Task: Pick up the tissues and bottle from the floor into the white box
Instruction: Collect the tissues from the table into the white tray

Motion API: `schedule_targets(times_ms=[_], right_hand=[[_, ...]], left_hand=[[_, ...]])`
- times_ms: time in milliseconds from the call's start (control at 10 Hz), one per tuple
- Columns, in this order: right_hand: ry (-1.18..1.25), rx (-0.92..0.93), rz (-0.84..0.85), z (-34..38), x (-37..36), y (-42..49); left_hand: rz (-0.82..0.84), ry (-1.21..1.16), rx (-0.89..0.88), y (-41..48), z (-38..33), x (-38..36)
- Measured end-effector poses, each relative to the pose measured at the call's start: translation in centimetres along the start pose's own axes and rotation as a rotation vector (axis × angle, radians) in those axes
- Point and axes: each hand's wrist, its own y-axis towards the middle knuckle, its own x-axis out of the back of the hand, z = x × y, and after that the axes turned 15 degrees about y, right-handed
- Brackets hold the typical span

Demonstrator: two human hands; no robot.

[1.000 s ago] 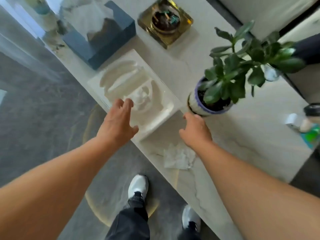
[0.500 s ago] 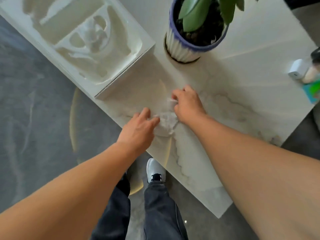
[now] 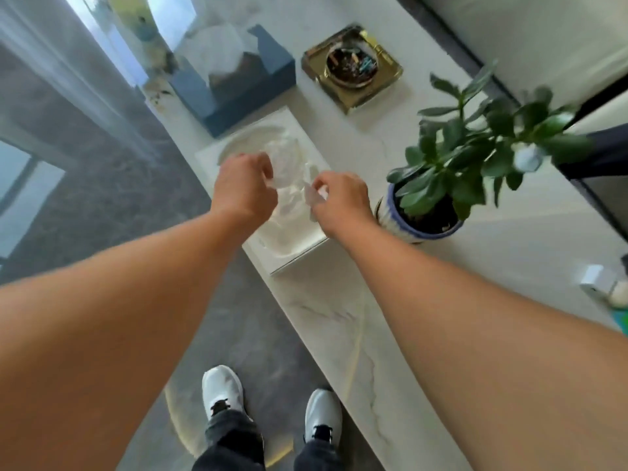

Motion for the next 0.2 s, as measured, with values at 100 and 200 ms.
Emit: schedule_targets(times_ms=[100,200], right_hand=[[-0.11,-0.067,0.121,-2.0,-1.8,0.6],[-0.191,-0.076,0.175,-2.4,-2.5,-1.9]], left_hand=[[0.194,0.026,-0.015,0.2,1.3,-2.7],[0.251,0.108,-0.044,-1.2,3.0,-2.1]])
